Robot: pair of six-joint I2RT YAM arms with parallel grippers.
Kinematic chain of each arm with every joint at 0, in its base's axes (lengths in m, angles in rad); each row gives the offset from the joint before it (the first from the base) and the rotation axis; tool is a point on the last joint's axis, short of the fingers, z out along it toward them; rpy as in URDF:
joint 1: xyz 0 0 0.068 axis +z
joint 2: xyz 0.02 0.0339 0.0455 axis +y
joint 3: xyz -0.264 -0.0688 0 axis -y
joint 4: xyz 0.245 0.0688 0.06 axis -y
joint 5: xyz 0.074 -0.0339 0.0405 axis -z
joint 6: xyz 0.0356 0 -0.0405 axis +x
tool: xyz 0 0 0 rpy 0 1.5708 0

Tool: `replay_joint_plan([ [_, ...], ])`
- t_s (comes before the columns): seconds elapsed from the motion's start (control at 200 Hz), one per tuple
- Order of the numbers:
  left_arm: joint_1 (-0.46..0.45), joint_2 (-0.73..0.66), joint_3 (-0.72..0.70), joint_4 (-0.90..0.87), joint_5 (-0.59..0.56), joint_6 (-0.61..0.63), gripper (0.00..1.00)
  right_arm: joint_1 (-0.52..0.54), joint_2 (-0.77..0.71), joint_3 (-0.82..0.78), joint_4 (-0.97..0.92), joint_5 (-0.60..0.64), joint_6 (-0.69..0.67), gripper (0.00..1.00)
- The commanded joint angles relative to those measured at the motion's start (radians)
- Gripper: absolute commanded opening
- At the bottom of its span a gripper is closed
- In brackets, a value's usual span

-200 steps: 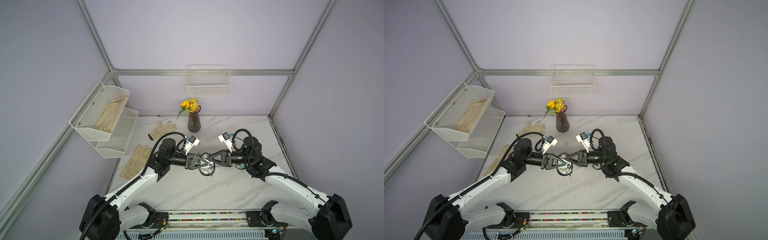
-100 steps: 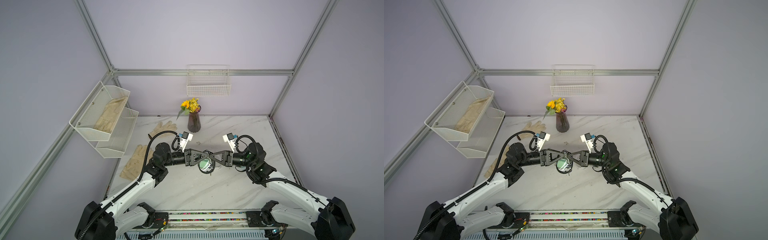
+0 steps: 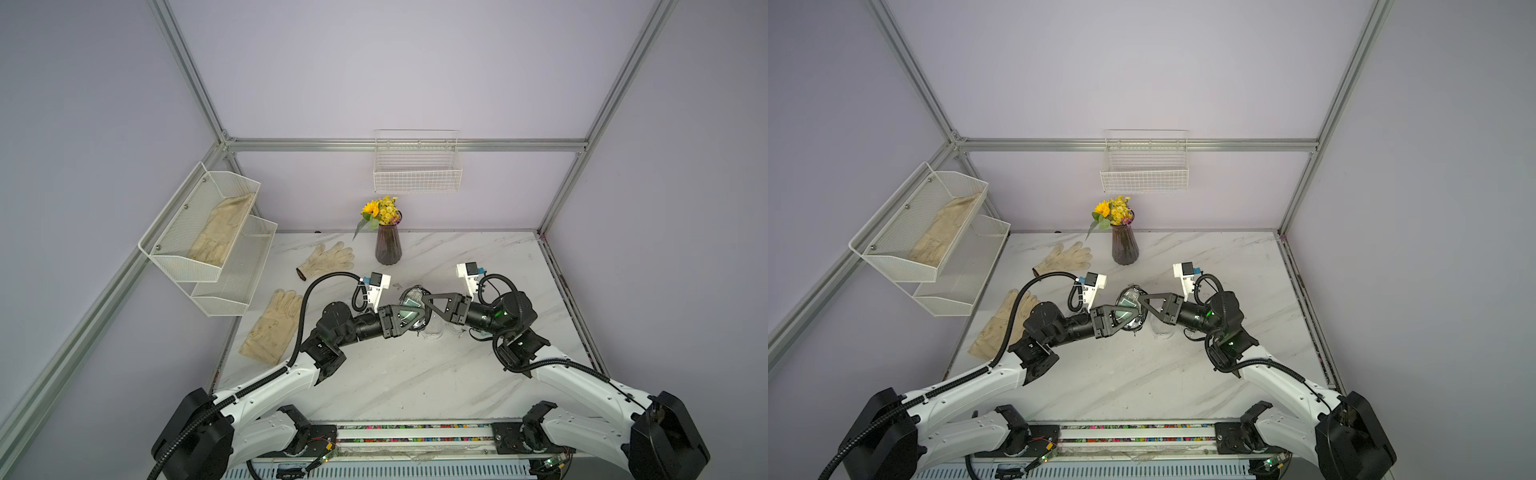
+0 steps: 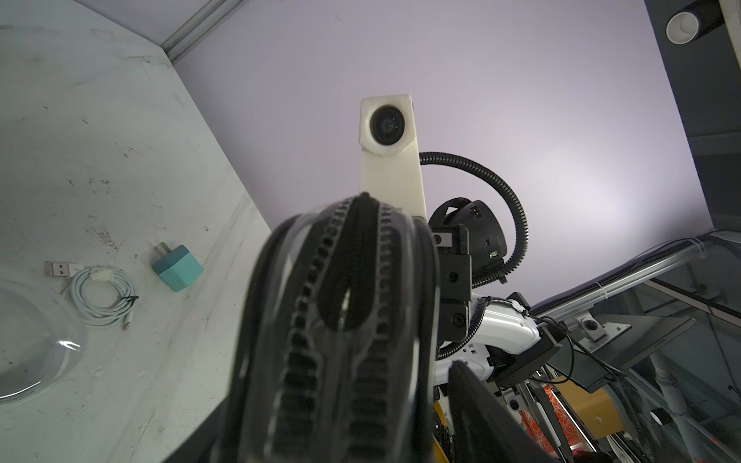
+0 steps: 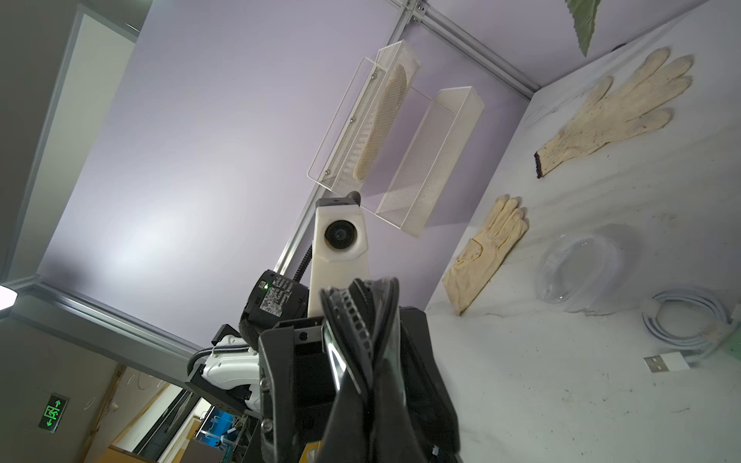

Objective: Pack away charging kits
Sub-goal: Adjust the storage bag.

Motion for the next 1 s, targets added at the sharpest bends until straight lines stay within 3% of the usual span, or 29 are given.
replay_joint_plan([
  [0.0, -0.003, -0.001, -0.061, 0.147, -0.086, -0.044, 0.64, 0.002, 0.008, -0.021, 0.087, 0.054, 0.053, 0.00],
  [0.215, -0.003, 0.014, -0.071, 0.190, -0.139, -0.069, 0.49, 0.004, 0.016, -0.047, 0.108, 0.084, 0.078, 0.00],
  [0.465, -0.005, 0.074, -0.054, 0.253, -0.135, -0.086, 0.51, 0.015, 0.040, -0.053, 0.137, 0.094, 0.094, 0.00],
  [0.605, -0.005, 0.089, -0.069, 0.304, -0.175, -0.101, 0.46, 0.026, 0.047, -0.047, 0.122, 0.089, 0.091, 0.00],
  [0.705, -0.002, 0.072, -0.092, 0.313, -0.240, -0.101, 0.28, 0.030, 0.038, -0.041, 0.084, 0.081, 0.074, 0.02],
  [0.745, 0.002, 0.063, -0.096, 0.298, -0.256, -0.103, 0.27, 0.030, 0.030, -0.034, 0.059, 0.072, 0.061, 0.08],
  [0.86, 0.018, 0.015, -0.119, 0.259, -0.305, -0.126, 0.27, 0.028, -0.034, -0.001, -0.087, 0.065, -0.011, 0.37],
  [0.935, 0.032, -0.025, -0.132, 0.195, -0.345, -0.156, 0.30, 0.028, -0.098, 0.071, -0.310, 0.116, -0.157, 0.48],
  [0.995, 0.045, -0.057, -0.134, 0.133, -0.359, -0.170, 0.32, 0.029, -0.132, 0.138, -0.478, 0.158, -0.269, 0.50],
])
